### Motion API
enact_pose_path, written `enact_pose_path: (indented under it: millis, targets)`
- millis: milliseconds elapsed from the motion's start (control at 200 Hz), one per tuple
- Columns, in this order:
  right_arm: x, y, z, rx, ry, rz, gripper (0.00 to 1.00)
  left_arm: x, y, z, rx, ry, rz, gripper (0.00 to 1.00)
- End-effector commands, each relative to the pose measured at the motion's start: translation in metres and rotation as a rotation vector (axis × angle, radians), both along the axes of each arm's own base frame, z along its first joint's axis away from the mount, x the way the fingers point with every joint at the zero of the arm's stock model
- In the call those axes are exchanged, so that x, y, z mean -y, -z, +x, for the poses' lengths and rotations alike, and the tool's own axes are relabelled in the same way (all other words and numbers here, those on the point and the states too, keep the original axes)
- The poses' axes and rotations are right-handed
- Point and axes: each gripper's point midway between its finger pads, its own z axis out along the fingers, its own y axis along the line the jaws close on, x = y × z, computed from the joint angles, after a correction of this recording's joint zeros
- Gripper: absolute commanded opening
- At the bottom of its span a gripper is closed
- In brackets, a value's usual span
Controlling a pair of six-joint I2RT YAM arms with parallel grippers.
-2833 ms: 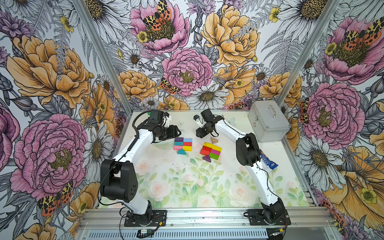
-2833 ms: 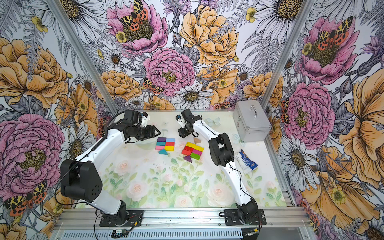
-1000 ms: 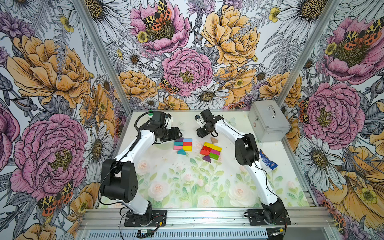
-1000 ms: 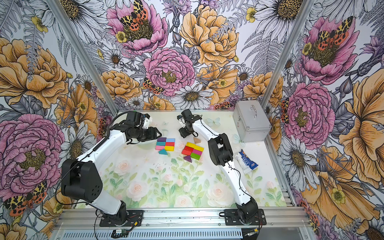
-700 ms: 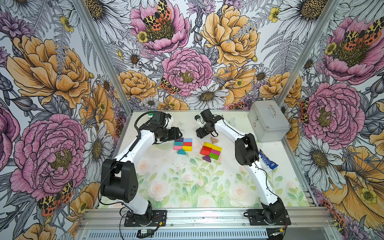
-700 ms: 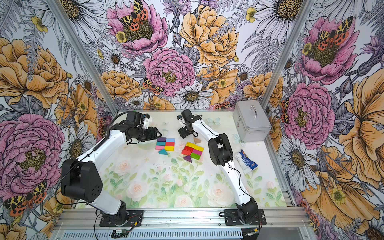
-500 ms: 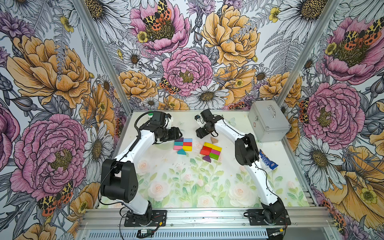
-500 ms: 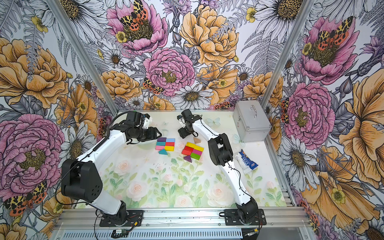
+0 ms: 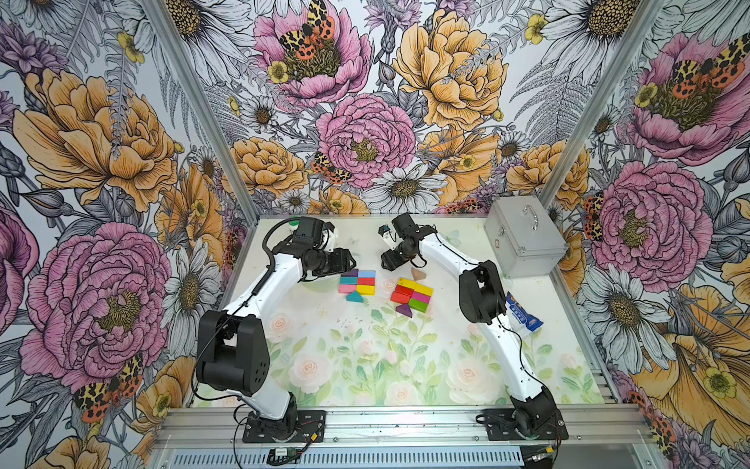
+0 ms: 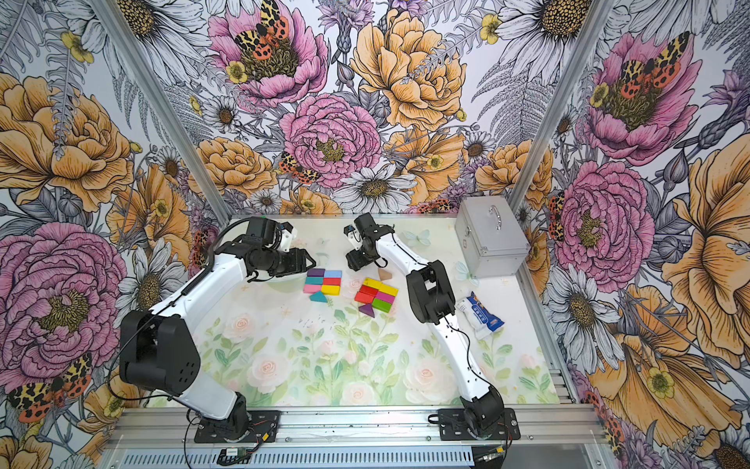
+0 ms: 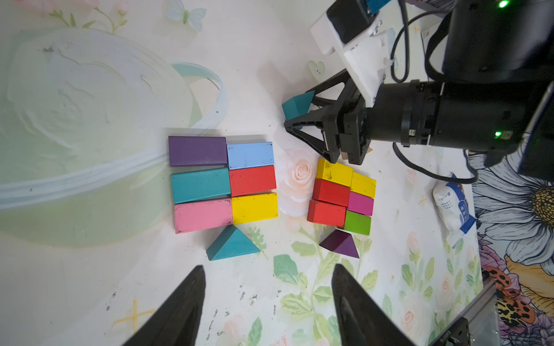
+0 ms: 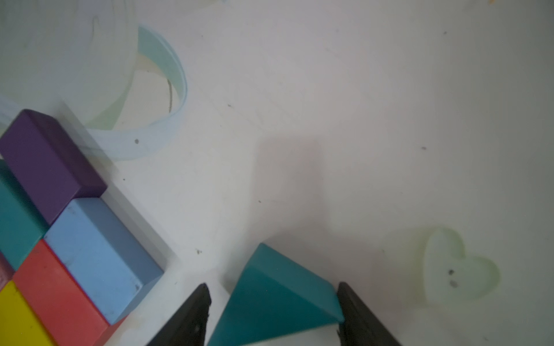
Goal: Assemble a piece of candy with building blocks
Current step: Adjust the building block at the center of the board.
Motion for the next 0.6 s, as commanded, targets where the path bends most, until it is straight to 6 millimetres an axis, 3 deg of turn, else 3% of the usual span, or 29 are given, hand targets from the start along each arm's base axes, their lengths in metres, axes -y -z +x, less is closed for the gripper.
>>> enact_pose_path:
  millis: [0,285,595]
  targets:
    - [-0.011,0.002,-0.007,-0.031,-0.018,0.025,0.66,-0.002,-0.007,0.000,0.038,0.011,0.020,0.68]
    - [-0.017,0.006,-0.004,-0.010,-0.039,0.020,0.66,-0.001,-0.006,0.000,0.034,0.015,0.019,0.68]
    - [0.004,0.012,-0.013,-0.021,-0.004,-0.064,0.65,0.000,-0.006,0.000,0.034,0.019,0.014,0.68]
